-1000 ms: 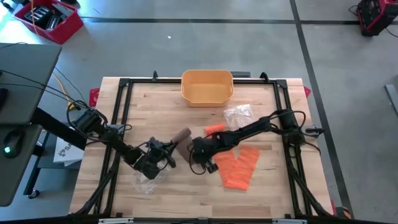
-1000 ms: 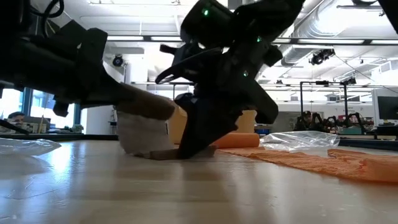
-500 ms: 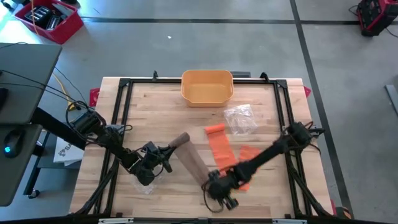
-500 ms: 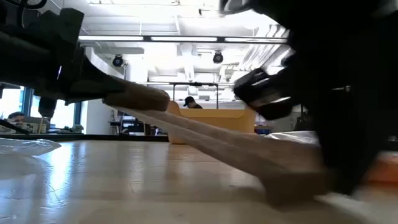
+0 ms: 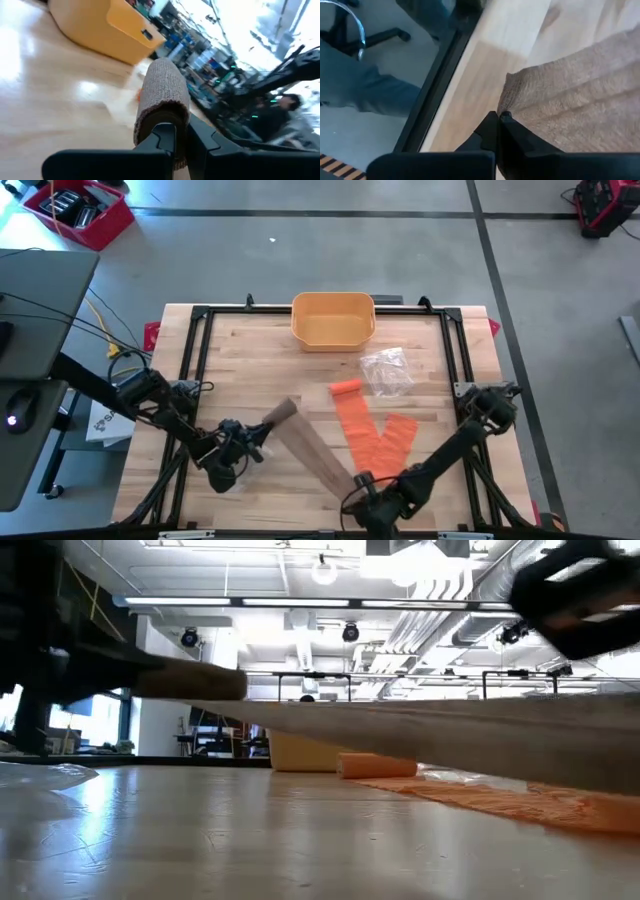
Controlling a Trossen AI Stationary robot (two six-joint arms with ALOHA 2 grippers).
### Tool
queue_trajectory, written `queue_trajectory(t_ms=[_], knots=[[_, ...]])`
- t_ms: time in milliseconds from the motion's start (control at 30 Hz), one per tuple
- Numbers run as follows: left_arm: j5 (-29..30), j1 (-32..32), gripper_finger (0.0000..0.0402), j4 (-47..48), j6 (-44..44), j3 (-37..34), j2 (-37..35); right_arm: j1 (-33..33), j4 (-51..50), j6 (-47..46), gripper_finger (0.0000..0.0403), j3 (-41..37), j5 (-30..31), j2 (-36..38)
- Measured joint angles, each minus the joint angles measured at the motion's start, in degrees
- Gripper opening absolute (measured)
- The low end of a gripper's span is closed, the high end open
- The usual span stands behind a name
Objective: Roll bandage
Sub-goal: Roll the brown bandage
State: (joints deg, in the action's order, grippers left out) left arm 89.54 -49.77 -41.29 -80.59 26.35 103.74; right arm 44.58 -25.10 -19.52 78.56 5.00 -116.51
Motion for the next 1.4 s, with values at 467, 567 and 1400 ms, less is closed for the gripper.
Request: queue_trajectory(t_ms=[467,567,1400], knots=[[0.04,-0.23,0.0012,-21.2,37.72,5.97,-4.73,15.04,8.12,-25.47,0.0,-7.99,5.58,0.2],[-0.28,-0.19,0.0012,-23.21,44.27,7.07,-6.2,18.68,8.71,-31.77,0.0,-9.05,8.03,0.24],[-2.76,3.27,0.0012,-22.83,63.96,13.6,-11.34,9.9,12.35,-10.09,0.0,-8.84,5.93,-0.31]])
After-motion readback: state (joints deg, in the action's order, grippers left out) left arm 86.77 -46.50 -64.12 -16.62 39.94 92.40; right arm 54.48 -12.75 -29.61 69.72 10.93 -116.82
